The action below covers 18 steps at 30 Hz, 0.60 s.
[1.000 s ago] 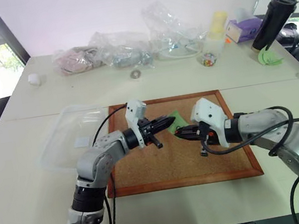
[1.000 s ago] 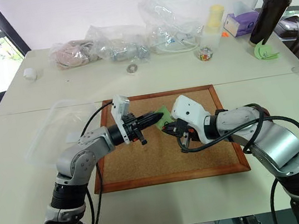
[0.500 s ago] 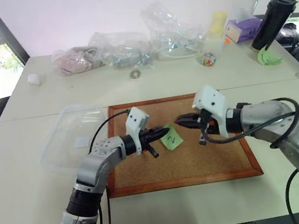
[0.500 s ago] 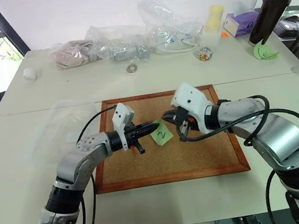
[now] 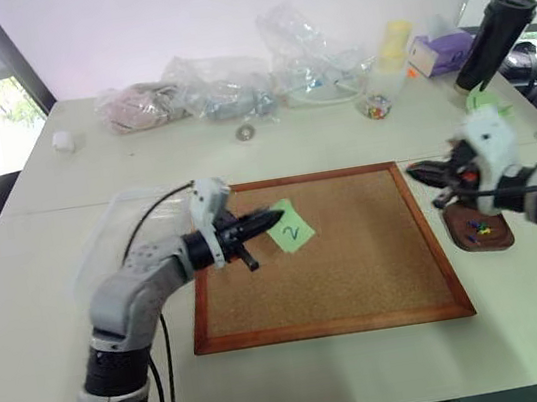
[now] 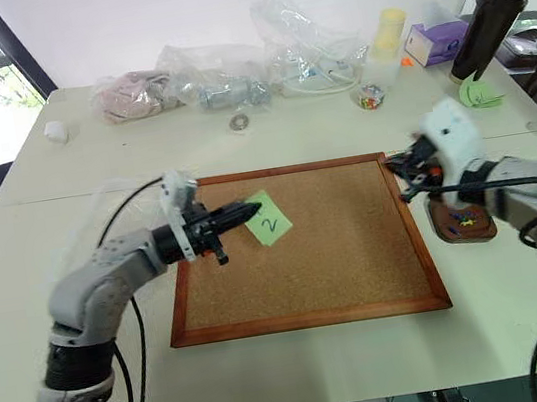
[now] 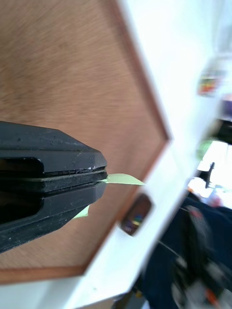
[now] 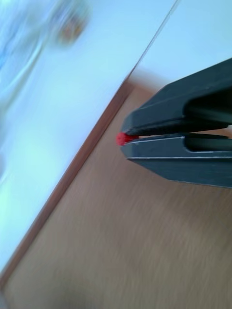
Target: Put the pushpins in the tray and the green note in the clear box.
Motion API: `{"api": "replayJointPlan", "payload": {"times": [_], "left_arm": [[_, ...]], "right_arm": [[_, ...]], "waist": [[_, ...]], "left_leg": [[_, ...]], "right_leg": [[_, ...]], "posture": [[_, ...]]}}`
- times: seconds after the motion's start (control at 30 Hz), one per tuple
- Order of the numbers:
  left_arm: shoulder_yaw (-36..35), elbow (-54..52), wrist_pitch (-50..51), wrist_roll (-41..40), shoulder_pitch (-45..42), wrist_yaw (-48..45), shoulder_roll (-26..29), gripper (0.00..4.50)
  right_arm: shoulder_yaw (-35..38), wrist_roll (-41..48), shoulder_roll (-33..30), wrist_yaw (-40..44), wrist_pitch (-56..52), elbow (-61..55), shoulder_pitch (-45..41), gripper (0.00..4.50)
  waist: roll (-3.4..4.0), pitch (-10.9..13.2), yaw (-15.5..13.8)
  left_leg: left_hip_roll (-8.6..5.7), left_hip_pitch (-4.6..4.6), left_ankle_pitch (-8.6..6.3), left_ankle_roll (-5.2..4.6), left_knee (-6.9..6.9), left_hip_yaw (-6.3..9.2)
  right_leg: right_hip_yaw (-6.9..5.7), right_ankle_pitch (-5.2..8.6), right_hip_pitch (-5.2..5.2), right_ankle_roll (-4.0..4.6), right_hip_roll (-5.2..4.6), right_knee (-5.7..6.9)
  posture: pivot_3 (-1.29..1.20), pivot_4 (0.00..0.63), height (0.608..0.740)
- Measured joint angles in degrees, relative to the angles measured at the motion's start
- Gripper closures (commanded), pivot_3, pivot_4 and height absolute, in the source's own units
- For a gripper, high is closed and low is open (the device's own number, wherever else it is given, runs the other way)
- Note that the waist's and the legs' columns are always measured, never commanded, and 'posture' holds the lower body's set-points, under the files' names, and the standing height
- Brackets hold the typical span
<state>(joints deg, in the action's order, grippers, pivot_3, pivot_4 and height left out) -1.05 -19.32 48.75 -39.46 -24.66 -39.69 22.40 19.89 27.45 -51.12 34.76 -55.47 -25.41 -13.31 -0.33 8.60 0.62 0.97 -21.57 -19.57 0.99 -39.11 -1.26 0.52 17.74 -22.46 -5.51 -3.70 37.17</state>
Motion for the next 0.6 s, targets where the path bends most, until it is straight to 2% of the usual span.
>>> {"api": "replayJointPlan", "payload": {"times": [0.17, 0.37, 0.5, 0.6], "left_arm": [[-4.7, -2.4, 2.0, -2.2, -0.9, 1.2, 6.4, 4.47], [-9.5, 0.8, -0.6, 0.2, -0.3, 0.9, 14.1, 4.47], [-11.0, 2.5, -0.9, -0.1, 0.3, 0.7, 14.7, 4.47], [-11.1, 1.1, 0.8, -3.8, 0.6, 0.2, 12.8, 4.47]], "right_arm": [[2.6, -4.2, -2.3, 0.5, 4.1, 6.8, 7.1, 4.5], [3.4, -7.9, -2.9, 1.0, 8.7, 12.9, 11.7, 4.5], [3.5, -8.5, -2.8, 1.0, 9.8, 15.6, 12.1, 4.5], [3.4, -8.5, -2.5, 1.9, 10.4, 16.6, 12.5, 4.5]], "waist": [[0.02, 0.0, 0.2], [0.05, 0.0, 0.1], [0.03, 0.0, -0.1], [0.02, 0.1, -0.2]], "left_leg": [[0.01, 0.09, 0.01, 0.0, 0.0, -0.04], [0.0, 0.1, 0.01, 0.01, 0.0, -0.08], [0.0, 0.08, 0.04, 0.05, 0.0, -0.08], [-0.01, 0.07, 0.1, 0.16, -0.01, -0.07]], "right_leg": [[0.05, 0.0, 0.04, 0.0, 0.11, 0.03], [0.09, 0.0, 0.03, 0.0, 0.16, 0.03], [0.1, 0.0, 0.03, -0.01, 0.16, 0.03], [0.1, 0.0, 0.05, -0.01, 0.13, 0.02]], "posture": [[0.0, 0.15, 0.74], [0.0, 0.15, 0.74], [0.0, 0.15, 0.74], [0.0, 0.15, 0.74]]}}
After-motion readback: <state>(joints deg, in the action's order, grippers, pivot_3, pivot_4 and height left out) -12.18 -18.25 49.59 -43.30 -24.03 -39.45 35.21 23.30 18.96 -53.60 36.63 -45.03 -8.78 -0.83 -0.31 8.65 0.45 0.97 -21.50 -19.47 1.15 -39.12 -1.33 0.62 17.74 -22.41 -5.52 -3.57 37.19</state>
